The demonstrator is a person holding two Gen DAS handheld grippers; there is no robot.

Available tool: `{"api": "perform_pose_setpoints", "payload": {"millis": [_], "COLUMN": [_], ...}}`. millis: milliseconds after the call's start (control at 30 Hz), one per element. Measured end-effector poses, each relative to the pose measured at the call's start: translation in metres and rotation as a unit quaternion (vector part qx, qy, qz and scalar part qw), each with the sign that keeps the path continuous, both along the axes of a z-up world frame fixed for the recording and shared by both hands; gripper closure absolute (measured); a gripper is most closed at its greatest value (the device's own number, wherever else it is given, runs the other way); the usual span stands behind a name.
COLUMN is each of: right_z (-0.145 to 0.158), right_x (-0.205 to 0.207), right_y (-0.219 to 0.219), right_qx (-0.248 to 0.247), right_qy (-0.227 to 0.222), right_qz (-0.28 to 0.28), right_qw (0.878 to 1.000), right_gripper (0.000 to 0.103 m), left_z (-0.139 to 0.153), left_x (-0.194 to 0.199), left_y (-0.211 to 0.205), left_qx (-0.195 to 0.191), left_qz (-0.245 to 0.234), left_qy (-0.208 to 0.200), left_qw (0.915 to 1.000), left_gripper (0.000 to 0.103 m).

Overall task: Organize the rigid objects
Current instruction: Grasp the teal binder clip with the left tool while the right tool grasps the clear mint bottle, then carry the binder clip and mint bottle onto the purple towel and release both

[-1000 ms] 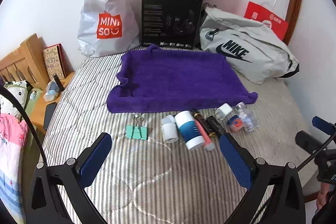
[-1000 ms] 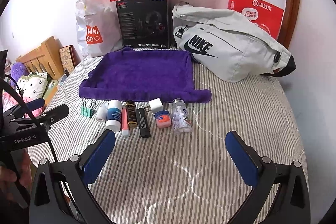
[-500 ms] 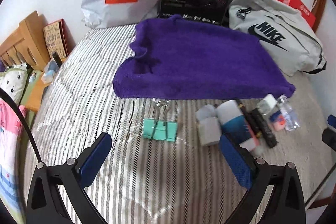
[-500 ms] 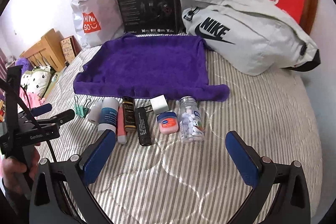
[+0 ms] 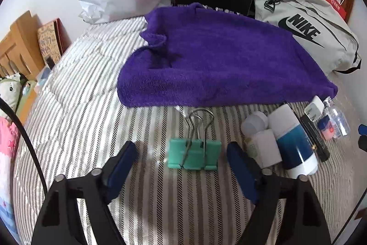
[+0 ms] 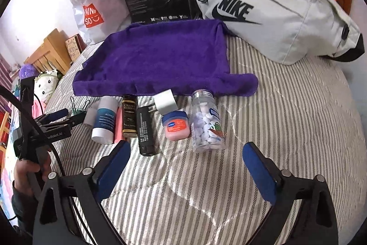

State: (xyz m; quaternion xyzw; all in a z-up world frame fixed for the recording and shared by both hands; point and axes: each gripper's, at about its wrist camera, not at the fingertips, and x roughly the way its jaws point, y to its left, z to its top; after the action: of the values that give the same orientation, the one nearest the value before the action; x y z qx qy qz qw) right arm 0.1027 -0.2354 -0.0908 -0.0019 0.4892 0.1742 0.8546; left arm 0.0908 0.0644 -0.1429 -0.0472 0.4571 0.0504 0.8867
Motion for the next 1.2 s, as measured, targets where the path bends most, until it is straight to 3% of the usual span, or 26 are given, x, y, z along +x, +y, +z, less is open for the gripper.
{"api": "perform_pose_setpoints", "payload": {"millis": [33, 100, 167, 433, 733, 900, 1000, 1200], "right_z": [-0.003, -0.01, -0.016, -0.046, -0.054, -0.056, -0.053, -0.051], "right_x": [0.002, 0.005, 0.009, 0.036, 0.059, 0.062, 0.059, 0.056], "right_y": [-0.001, -0.003, -0.004, -0.008, 0.011, 0.011, 0.013, 0.012], "right_qx": [-0.001, -0.006, -0.012, -0.042, -0.09, -0.084, -0.084, -0.09], "right_qy": [0.002, 0.008, 0.015, 0.029, 0.012, 0.001, -0.001, 0.001], "right_qz": [0.0, 0.0, 0.0, 0.01, 0.045, 0.037, 0.046, 0.043], "right_qw": [1.0, 1.0, 1.0, 0.999, 0.995, 0.996, 0.995, 0.995], "right_gripper": [0.012, 0.02, 0.023, 0.05, 0.052, 0.053, 0.063, 0.063], "left_z": [0.0, 0.0, 0.001, -0.002, -0.003, -0.003, -0.002, -0.003], "left_x": [-0.001, 0.0, -0.001, -0.004, -0.006, -0.006, -0.006, -0.007], "left_y": [0.002, -0.001, -0.002, -0.01, -0.011, -0.011, -0.011, -0.012], "left_qx": [0.0, 0.003, -0.001, 0.024, 0.024, 0.024, 0.024, 0.028], "left_qz": [0.0, -0.003, -0.006, -0.006, -0.003, -0.003, -0.006, -0.003], "left_qy": [-0.004, -0.008, -0.016, -0.026, -0.027, -0.026, -0.019, -0.024], "left_qw": [1.0, 1.0, 0.9998, 0.9994, 0.9993, 0.9994, 0.9995, 0.9993], "left_gripper": [0.041, 0.044, 0.063, 0.063, 0.063, 0.063, 0.063, 0.063]}}
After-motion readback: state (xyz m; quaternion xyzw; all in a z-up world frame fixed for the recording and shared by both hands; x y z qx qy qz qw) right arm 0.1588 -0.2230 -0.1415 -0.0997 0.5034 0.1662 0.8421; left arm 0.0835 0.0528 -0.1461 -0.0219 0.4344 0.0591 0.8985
